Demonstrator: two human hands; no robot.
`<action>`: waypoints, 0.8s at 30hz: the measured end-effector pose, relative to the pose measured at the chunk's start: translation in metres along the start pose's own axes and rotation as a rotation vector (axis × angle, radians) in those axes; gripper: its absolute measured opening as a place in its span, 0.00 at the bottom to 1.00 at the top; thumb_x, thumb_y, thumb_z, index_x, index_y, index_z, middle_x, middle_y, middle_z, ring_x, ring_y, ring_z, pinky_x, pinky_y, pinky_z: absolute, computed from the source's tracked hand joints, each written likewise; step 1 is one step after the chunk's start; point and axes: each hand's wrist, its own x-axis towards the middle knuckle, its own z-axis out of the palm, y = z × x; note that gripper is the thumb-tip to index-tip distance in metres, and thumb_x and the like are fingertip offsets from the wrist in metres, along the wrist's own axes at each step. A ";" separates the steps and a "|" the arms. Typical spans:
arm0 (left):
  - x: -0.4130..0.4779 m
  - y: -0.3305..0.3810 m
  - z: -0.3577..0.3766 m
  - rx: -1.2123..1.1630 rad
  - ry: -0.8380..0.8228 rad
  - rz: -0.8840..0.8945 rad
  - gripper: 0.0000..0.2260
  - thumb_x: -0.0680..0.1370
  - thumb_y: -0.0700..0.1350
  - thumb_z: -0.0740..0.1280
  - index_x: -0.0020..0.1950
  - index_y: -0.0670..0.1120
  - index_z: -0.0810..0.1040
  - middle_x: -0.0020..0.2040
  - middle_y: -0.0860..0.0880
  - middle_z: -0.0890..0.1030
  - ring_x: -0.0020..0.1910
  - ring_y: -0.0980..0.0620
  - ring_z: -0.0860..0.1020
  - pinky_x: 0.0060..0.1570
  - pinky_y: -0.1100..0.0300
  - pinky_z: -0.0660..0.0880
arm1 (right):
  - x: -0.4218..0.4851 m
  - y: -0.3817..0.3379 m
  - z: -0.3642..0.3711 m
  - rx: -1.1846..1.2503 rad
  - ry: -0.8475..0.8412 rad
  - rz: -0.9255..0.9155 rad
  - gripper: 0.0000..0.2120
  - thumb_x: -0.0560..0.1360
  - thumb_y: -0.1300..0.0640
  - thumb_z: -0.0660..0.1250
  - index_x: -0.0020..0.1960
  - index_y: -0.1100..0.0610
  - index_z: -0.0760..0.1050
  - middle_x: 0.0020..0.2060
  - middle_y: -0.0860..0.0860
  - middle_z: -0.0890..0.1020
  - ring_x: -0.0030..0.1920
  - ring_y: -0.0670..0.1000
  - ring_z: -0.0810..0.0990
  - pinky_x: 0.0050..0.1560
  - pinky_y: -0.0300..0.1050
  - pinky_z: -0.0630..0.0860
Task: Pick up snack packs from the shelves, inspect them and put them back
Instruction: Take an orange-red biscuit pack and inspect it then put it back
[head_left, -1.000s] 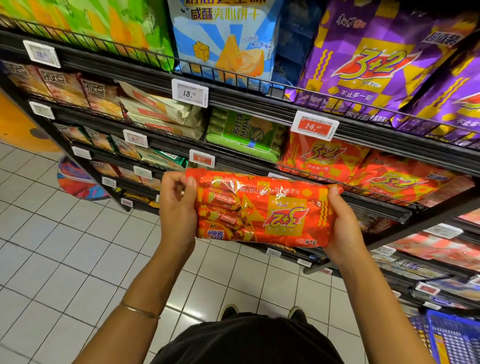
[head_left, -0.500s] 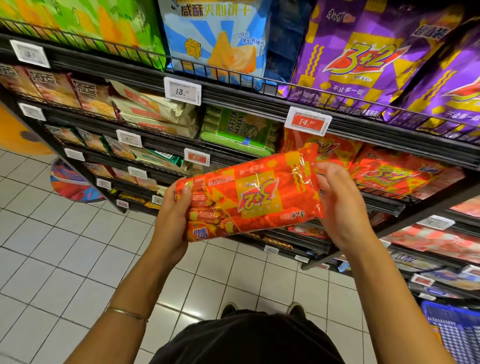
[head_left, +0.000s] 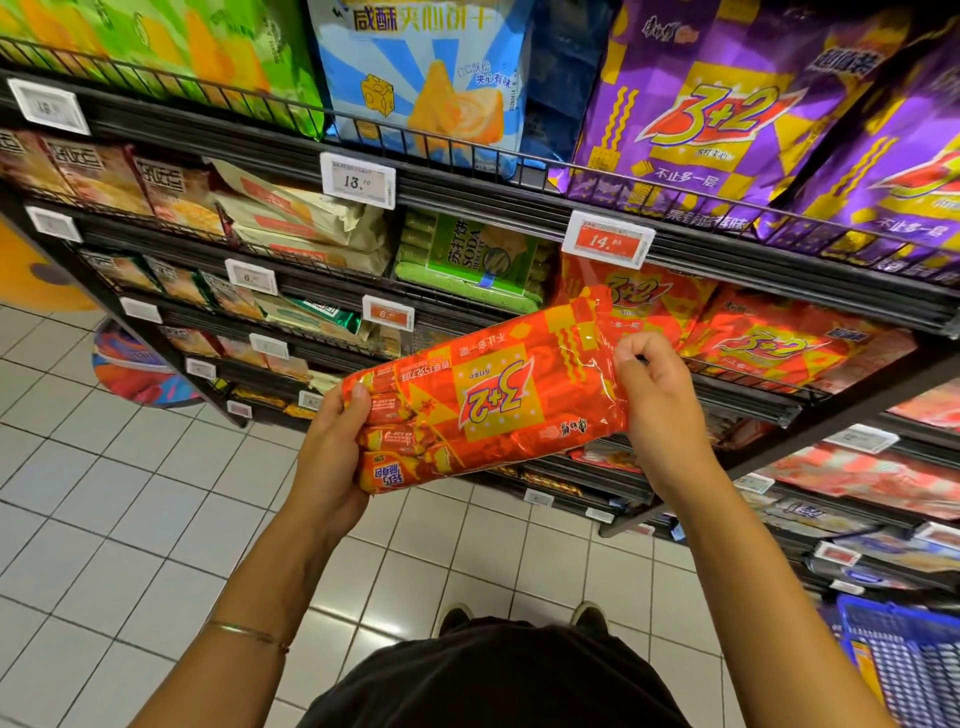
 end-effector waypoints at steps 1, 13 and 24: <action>0.000 0.000 0.000 -0.004 0.006 -0.009 0.12 0.85 0.54 0.63 0.67 0.53 0.75 0.59 0.45 0.86 0.54 0.43 0.87 0.42 0.46 0.85 | 0.000 0.000 0.000 0.032 0.000 0.027 0.10 0.80 0.49 0.60 0.41 0.43 0.74 0.41 0.52 0.75 0.42 0.54 0.73 0.42 0.50 0.72; 0.007 -0.005 -0.003 -0.046 0.012 -0.121 0.13 0.84 0.54 0.64 0.66 0.52 0.76 0.59 0.44 0.87 0.55 0.41 0.87 0.46 0.40 0.84 | -0.005 0.004 -0.002 0.353 -0.034 0.204 0.09 0.87 0.56 0.58 0.56 0.58 0.75 0.42 0.51 0.86 0.40 0.48 0.85 0.37 0.44 0.81; 0.009 -0.012 -0.009 -0.131 0.021 -0.183 0.16 0.82 0.57 0.66 0.67 0.52 0.77 0.59 0.43 0.86 0.55 0.39 0.86 0.44 0.39 0.83 | -0.006 0.010 -0.003 0.215 -0.158 0.064 0.10 0.81 0.49 0.65 0.43 0.52 0.73 0.44 0.49 0.82 0.49 0.48 0.84 0.47 0.46 0.85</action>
